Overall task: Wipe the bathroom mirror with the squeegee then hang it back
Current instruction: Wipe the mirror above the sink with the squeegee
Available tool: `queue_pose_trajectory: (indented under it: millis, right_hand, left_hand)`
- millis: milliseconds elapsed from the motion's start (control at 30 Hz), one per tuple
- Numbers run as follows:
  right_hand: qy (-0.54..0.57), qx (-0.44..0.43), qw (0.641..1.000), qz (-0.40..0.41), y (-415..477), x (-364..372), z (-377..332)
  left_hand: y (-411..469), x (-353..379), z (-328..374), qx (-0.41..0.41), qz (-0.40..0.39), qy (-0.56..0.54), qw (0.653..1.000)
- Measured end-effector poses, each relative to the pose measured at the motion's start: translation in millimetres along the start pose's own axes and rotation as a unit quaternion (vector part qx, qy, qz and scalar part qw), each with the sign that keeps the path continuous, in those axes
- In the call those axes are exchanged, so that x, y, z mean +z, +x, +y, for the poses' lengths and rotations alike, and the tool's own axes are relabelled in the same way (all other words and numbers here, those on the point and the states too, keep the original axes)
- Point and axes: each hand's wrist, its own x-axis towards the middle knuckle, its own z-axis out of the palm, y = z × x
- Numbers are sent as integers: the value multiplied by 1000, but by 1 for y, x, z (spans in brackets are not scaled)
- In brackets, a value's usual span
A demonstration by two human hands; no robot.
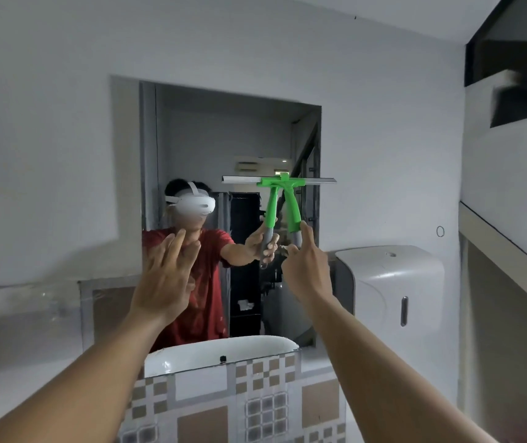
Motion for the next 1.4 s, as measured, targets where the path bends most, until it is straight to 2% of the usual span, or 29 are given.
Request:
queue_pose_trajectory:
  millis: [133,433,633,1000,1133,1267,1400]
  right_hand:
    - [11,3,1000,-2,-14,17,-10]
    - [175,66,982,-37,-39,70,-63]
    - [168,37,984,-52,-55,92,-75]
    - [-16,-148,986,-68,-60,90,-56]
    - [-111,-232,965,-57,-57,79,-49]
    - [-173,-262,949,-34,-48,61,-43]
    - [-269,-295,916,-47,-35,38,-27]
  left_hand:
    - [-19,12,3,-19,-20,-10,1000]
    - [-32,20,-19,-34,-58,-2,998]
    - [-34,21,-27,-15,-59,2,998]
    - [-34,21,-27,-8,-46,15,999]
    - [-39,23,-25,-4,-44,24,999]
    - [-60,30,-22,-6,-53,19,998]
    - [-71,33,-19,-7,-48,29,998]
